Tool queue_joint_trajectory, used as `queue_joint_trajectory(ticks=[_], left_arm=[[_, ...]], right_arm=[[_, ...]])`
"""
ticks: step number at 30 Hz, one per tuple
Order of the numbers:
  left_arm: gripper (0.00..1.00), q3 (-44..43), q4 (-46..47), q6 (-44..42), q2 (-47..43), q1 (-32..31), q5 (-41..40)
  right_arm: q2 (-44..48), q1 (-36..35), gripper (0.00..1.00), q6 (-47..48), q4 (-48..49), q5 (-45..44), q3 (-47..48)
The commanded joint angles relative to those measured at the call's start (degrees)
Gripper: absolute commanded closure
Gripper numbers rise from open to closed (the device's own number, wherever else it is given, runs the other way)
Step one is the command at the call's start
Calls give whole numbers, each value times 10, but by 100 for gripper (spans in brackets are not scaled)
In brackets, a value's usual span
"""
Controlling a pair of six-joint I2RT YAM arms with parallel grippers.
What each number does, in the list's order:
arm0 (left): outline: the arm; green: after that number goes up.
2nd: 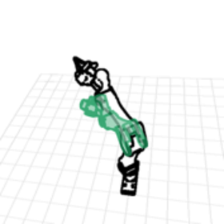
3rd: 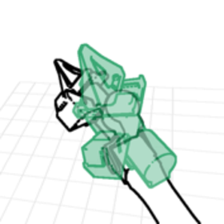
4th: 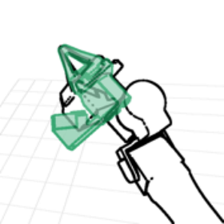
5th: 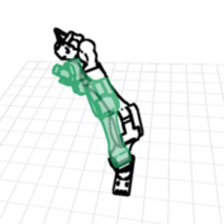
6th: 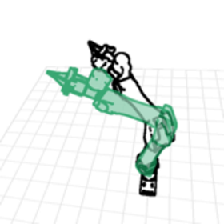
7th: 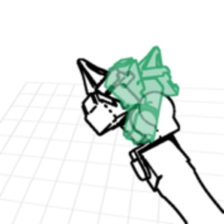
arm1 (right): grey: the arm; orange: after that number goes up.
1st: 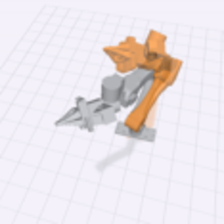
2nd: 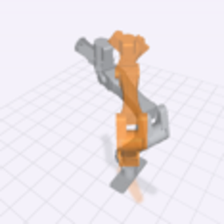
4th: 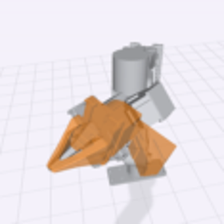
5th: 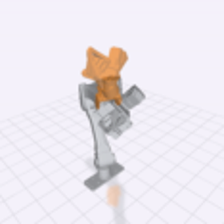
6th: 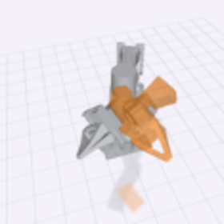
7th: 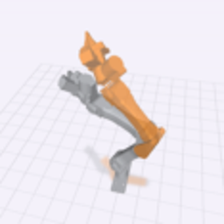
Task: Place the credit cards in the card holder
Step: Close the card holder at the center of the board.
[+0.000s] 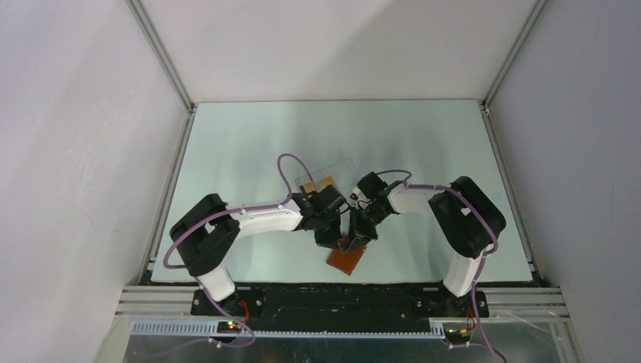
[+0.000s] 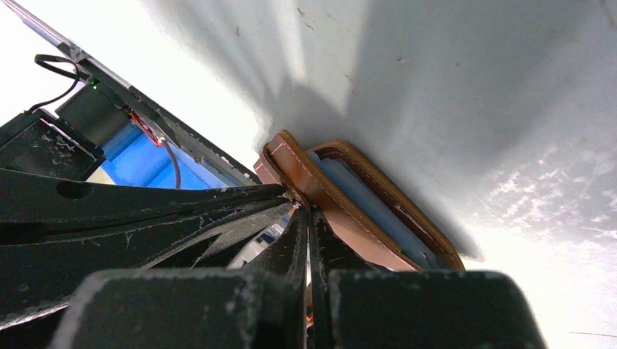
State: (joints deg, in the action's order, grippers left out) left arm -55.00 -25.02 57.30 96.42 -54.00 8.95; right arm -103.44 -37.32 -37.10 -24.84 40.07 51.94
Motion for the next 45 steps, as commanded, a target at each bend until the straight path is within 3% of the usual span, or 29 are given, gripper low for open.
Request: queue_joint_trajectory(ticks=[1, 20, 45], left_arm=[[100, -8, 3, -4, 23, -11, -19], [100, -20, -35, 19, 89, -29, -36], [100, -81, -154, 35, 165, -45, -80]], right_arm=[[-60, -29, 100, 15, 2, -126, -28], [-95, -52, 100, 10, -12, -185, -28], [-125, -57, 100, 10, 2, -250, -51]])
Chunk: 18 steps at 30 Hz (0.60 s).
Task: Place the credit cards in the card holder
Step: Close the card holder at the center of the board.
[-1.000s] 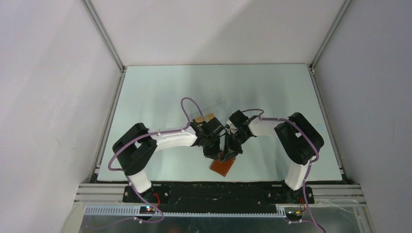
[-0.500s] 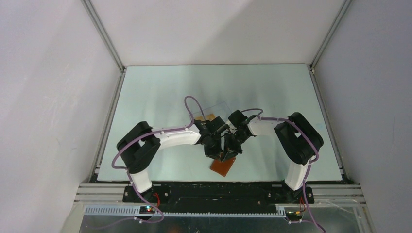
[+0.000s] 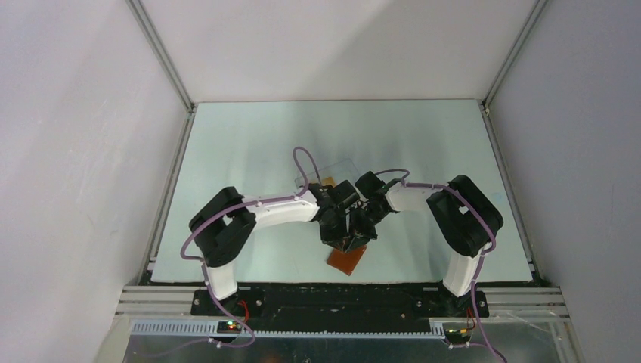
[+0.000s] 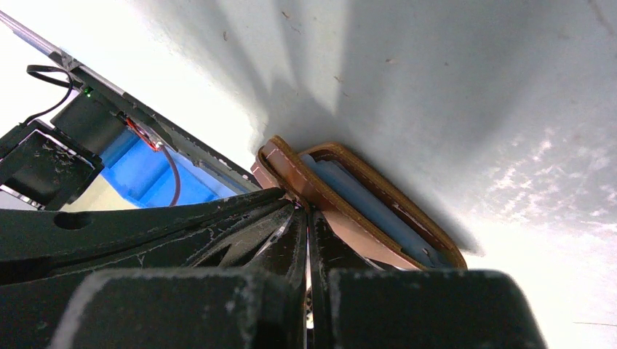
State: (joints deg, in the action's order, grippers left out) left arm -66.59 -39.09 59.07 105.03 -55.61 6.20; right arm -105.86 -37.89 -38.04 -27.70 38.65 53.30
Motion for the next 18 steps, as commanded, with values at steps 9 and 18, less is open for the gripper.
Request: queue_joint_trajectory(ticks=[9, 18], left_arm=[[100, 12, -42, 16, 84, -37, -60], [100, 8, -19, -5, -35, -23, -117]], right_arm=[[-90, -40, 100, 16, 59, -222, -88], [28, -35, 100, 8, 49, -167, -91]])
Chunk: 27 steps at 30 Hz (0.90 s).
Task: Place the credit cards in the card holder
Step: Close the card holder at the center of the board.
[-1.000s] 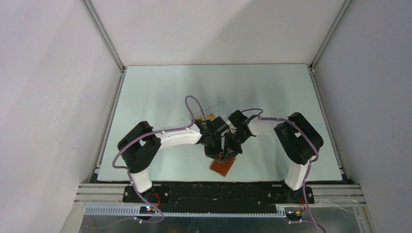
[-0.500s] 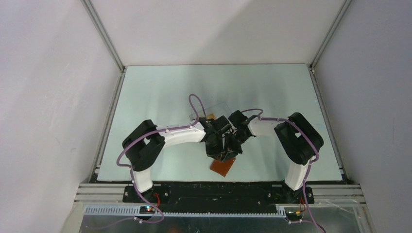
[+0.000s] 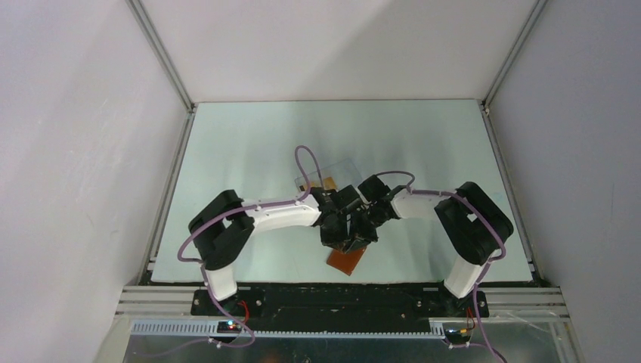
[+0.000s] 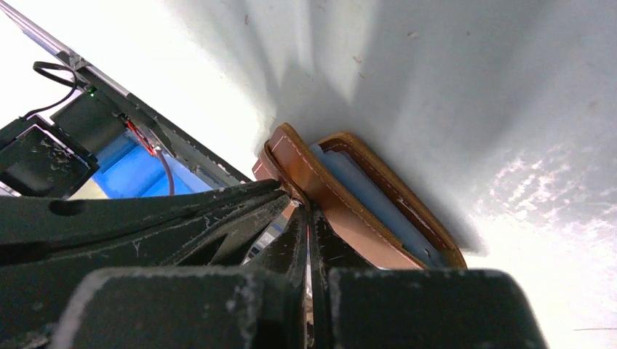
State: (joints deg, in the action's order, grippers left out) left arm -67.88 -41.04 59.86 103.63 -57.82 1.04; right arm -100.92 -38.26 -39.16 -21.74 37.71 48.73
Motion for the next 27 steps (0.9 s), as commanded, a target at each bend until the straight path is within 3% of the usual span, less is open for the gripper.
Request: queue_joint_trajectory(ticks=[1, 11, 16, 27], left_arm=[[100, 21, 5, -15, -35, 0, -67], [87, 53, 19, -25, -145, 22, -54], [88, 90, 20, -28, -176, 11, -42], [92, 95, 22, -27, -138, -25, -32]], right_arm=[[-16, -28, 100, 18, -10, -149, -46], [7, -10, 100, -3, 8, -76, -42], [15, -2, 100, -16, 19, -38, -36], [49, 11, 98, -27, 30, -9, -36]])
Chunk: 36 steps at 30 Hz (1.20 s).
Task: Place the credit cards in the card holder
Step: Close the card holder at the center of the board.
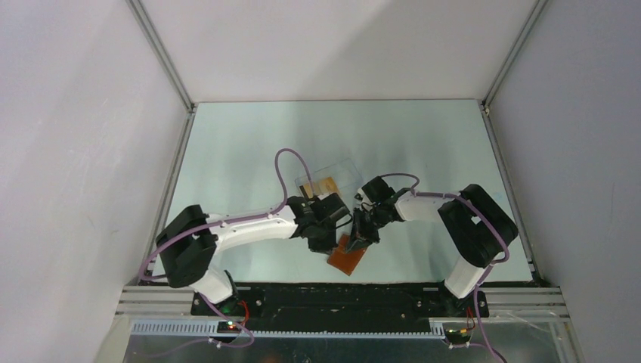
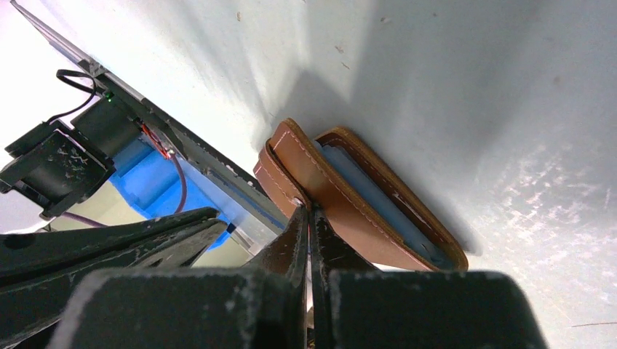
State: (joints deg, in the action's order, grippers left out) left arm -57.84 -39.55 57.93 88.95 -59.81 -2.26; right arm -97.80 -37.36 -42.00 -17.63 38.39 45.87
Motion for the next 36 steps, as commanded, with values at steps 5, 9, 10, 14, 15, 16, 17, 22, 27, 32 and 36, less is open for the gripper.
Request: queue_joint_trajectory(ticks=[5, 9, 10, 14, 15, 16, 17, 22, 27, 32, 36], left_arm=[[92, -14, 12, -13, 25, -11, 11], [93, -16, 17, -12, 48, -16, 18], [93, -17, 18, -12, 52, -19, 18], [94, -22, 21, -10, 66, -23, 18], [94, -22, 22, -9, 67, -23, 18], [95, -22, 22, -9, 67, -23, 18], [95, -22, 22, -9, 67, -23, 18], [95, -18, 29, -8, 59, -22, 18], [84, 0, 47, -12, 33, -3, 34], [73, 36, 63, -22, -3, 31, 53], [67, 67, 86, -30, -19, 51, 76]], right_arm=[[11, 2, 95, 3, -10, -6, -7], [24, 2, 84, 0, -8, -6, -7], [30, 2, 79, -1, -8, -7, -7], [43, 4, 73, -2, -12, -8, -7], [44, 5, 73, -2, -13, -8, -7], [47, 5, 71, -2, -16, -8, -7], [48, 5, 70, -1, -18, -9, -7], [65, 6, 60, 4, -36, -17, -2], [100, 10, 43, 18, -77, -37, 10], [136, 21, 26, 41, -129, -65, 10], [156, 30, 17, 56, -163, -82, 6]])
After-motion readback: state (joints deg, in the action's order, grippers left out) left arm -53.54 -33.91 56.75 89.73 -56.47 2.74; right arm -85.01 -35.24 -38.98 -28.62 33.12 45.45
